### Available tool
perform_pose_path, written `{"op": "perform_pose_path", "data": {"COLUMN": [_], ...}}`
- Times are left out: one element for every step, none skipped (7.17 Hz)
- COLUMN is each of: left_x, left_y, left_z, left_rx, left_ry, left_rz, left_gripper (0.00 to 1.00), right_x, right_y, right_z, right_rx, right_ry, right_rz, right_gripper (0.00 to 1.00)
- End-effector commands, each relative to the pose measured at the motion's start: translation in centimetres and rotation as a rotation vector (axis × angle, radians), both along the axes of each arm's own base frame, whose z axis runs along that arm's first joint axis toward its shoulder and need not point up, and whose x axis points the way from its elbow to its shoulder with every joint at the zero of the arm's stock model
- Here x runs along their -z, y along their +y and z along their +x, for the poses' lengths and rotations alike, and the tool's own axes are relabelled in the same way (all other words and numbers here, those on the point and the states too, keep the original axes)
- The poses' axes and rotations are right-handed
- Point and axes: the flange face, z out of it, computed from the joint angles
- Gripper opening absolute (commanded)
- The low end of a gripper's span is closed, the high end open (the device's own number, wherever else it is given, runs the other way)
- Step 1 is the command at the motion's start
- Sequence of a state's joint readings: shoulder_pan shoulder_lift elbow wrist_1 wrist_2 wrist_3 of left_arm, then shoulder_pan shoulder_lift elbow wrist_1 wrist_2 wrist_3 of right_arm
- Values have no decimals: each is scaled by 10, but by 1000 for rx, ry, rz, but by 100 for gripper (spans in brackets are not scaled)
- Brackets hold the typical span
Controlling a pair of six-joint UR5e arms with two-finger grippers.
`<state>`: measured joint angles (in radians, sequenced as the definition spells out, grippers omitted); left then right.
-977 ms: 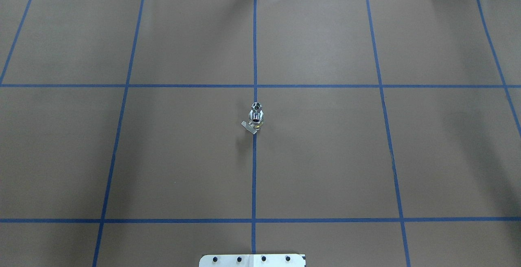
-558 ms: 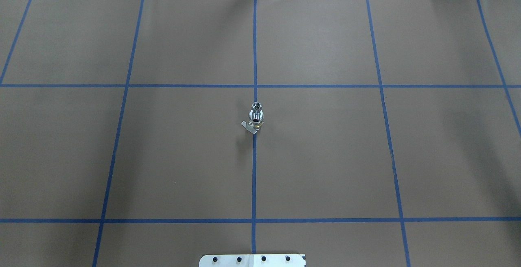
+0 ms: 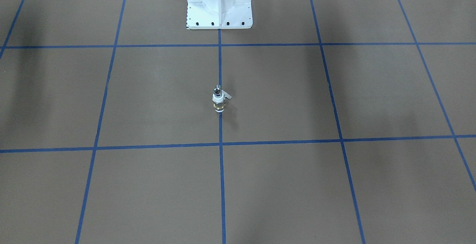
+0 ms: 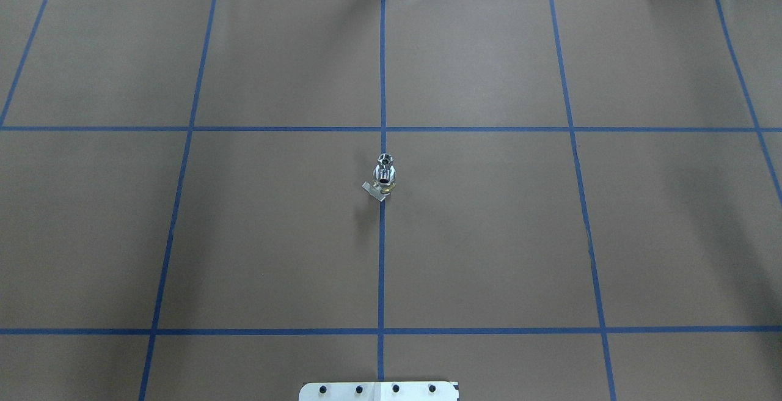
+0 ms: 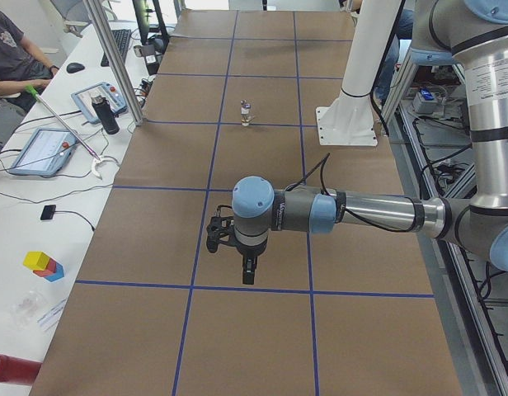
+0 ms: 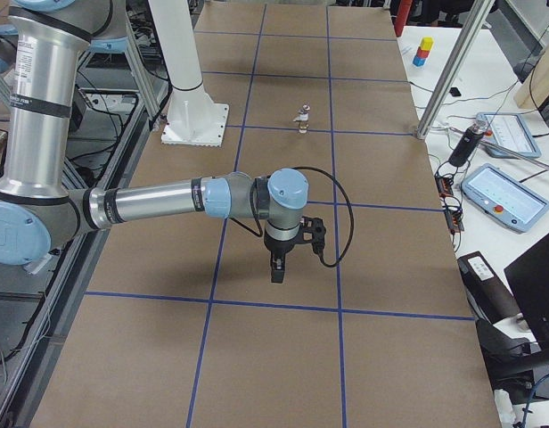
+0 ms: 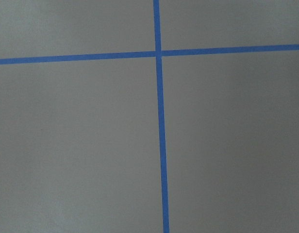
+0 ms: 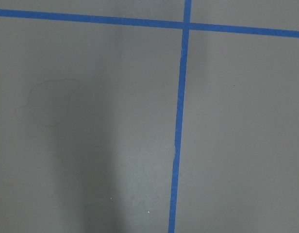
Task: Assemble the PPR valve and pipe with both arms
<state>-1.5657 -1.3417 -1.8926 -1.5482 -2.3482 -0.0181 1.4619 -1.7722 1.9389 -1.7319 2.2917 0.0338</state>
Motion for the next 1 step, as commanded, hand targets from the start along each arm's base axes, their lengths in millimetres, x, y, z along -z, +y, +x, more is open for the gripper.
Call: {"op": "perform_pose_path", "data": {"left_x": [0], "left_y": [0], "left_z": [0], "left_rx": [1], "left_ry": [-3], "left_rz": [0], "left_gripper": [100], "right_x": [0], "right_y": [1], "right_z": [0], "right_rx": [0], "right_ry": [0], "right_rz": [1], "right_gripper": [100]}}
